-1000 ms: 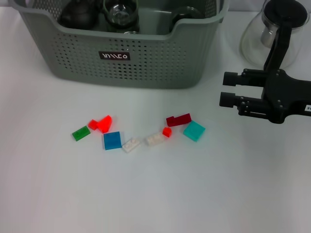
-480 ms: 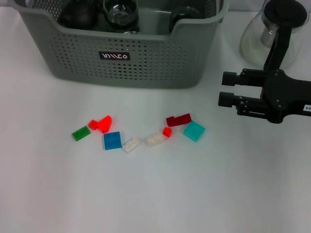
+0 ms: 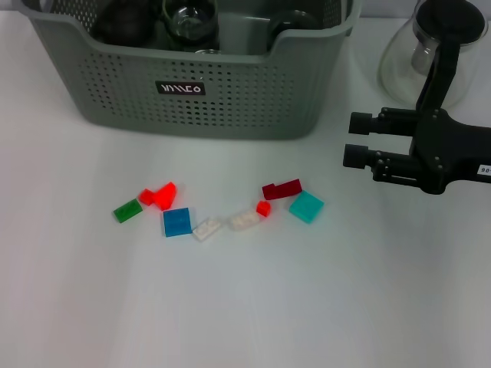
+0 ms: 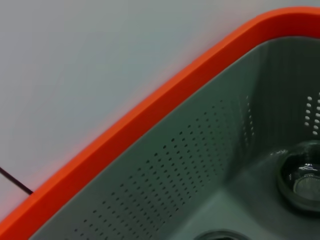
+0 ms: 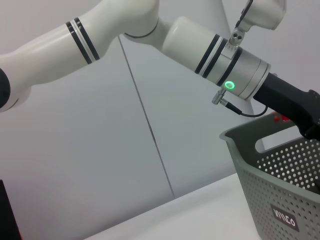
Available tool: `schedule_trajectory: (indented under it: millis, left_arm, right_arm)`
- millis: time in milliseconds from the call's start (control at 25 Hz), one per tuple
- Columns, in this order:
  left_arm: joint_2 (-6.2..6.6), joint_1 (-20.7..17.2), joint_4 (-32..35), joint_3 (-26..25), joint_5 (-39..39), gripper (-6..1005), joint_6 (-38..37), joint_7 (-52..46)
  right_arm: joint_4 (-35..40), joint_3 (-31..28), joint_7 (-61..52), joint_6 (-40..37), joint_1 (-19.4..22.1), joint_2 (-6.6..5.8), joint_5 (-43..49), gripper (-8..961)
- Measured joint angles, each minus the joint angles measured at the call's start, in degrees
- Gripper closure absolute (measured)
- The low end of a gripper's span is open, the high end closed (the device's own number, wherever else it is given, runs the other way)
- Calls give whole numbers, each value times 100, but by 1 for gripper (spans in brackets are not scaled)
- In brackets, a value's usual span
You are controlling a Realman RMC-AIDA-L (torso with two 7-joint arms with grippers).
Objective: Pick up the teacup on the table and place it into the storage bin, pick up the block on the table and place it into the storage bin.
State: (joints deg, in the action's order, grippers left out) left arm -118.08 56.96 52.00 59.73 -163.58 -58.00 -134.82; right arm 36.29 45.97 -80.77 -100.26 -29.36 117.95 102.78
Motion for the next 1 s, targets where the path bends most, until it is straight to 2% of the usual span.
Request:
schedule_trajectory:
  millis: [200,320,440,520,560,680,760,800,840,920,960,1000]
  left_arm:
    - [-64,-31,132,-70,19,444,-12,8]
    - [-127,-117,447,-238,294,396,-87,44]
    - [-167,-445,1233,-724,1259,349,-441,188]
    - [-154,-810,1813,-1163,2388,317,-850,431]
    - [-96,-1084,2062,-1432,3315,318,-1177,608]
    - [95,-1600,2019,-1955,5283,322,-1867,958]
    - [247,-1974,1567,-2322,6750,325,-2525,1264]
    - [396,-2192,966,-2589,7581,325,-3113,1502]
    - [396,-2192,966,-2589,7581,325,-3113,1502]
    - [622,-2342,196,-2799,8096,325,-3843,1818]
    - [713,-2379,-80,-2847,8213,325,-4101,1947]
    - [855,-2422,-430,-2852,8219,326,-4441,2174]
  right_arm:
    - [0,0,0,-3,0,0,-4,339]
    - [0,0,0,-8,1,0,-5,339]
    - [0,0,0,-16,28,-2,-4,339]
    - [0,0,0,-25,50,-6,-8,339]
    - [1,0,0,-26,58,-8,-7,339]
    - [1,0,0,-31,60,-8,-7,340]
    - [1,-1,1,-36,61,8,-7,340]
    - [0,-13,12,-36,62,25,-7,340]
    - [1,-26,25,-37,62,40,-7,340]
    - [0,-61,46,-37,62,60,-7,340]
    - [1,-93,54,-42,62,68,-6,340]
    - [1,-117,57,-45,62,76,-6,340]
